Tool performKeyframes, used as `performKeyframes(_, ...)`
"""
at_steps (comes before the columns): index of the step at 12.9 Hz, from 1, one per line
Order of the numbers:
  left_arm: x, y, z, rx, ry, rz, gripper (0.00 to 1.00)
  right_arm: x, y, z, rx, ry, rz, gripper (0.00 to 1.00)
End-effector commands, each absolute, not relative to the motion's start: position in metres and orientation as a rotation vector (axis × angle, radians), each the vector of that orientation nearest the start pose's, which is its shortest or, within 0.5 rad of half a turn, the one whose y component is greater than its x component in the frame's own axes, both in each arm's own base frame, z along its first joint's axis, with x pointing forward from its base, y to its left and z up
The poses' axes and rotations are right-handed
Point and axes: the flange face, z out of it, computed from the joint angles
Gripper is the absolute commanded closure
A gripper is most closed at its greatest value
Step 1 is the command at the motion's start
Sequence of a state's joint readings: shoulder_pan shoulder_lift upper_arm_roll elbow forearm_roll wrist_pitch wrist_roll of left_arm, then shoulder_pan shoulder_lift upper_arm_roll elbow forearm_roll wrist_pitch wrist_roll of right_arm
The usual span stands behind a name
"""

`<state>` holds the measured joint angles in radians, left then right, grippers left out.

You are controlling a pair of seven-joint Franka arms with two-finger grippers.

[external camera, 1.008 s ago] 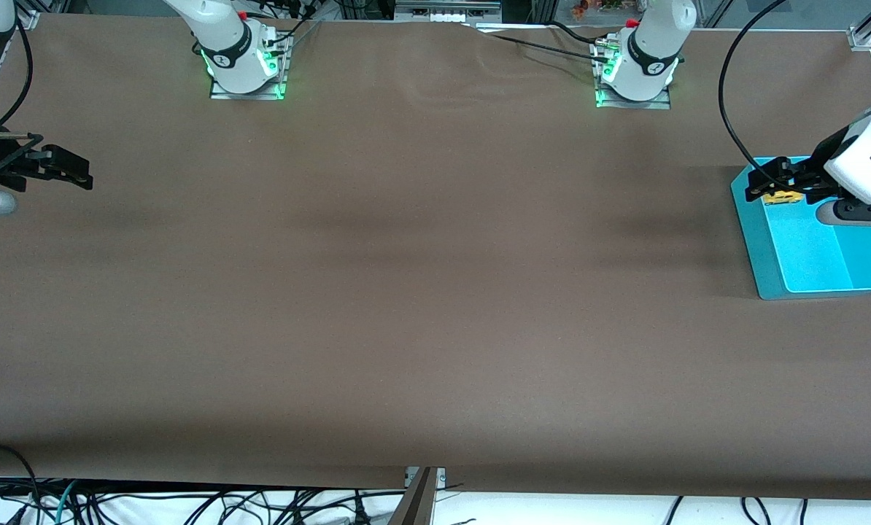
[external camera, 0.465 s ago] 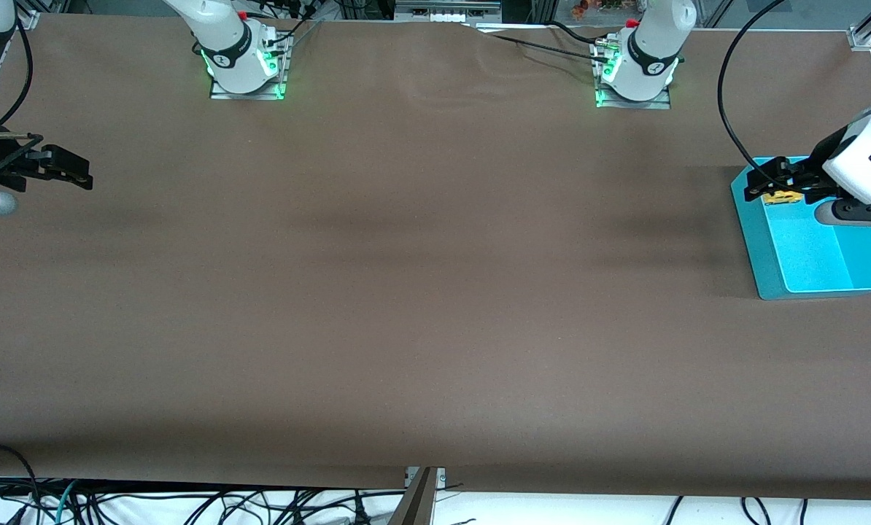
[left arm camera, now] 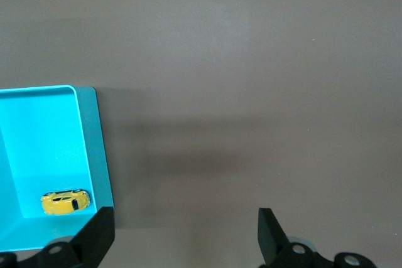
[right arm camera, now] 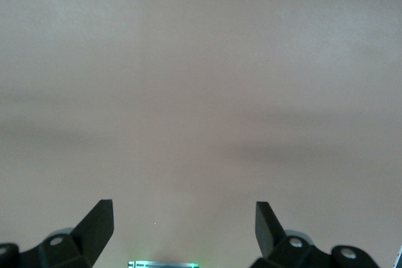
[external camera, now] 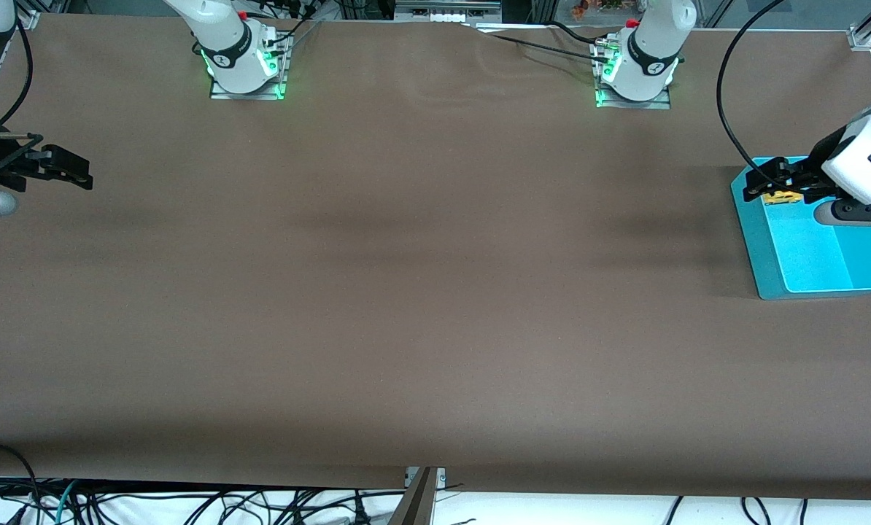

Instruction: Wind and store yellow beetle car

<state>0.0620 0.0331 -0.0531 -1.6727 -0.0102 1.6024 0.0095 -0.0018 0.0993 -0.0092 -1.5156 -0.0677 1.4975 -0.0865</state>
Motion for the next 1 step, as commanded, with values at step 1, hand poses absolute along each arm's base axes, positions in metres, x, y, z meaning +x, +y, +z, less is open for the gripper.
performKeyframes(1, 0.5608, 0.0001, 0.5678, -3.175, -0.011, 0.156, 0.0, 0.5774, -0.0154, 0.5928, -3.197, -0.108, 0.182, 0.0)
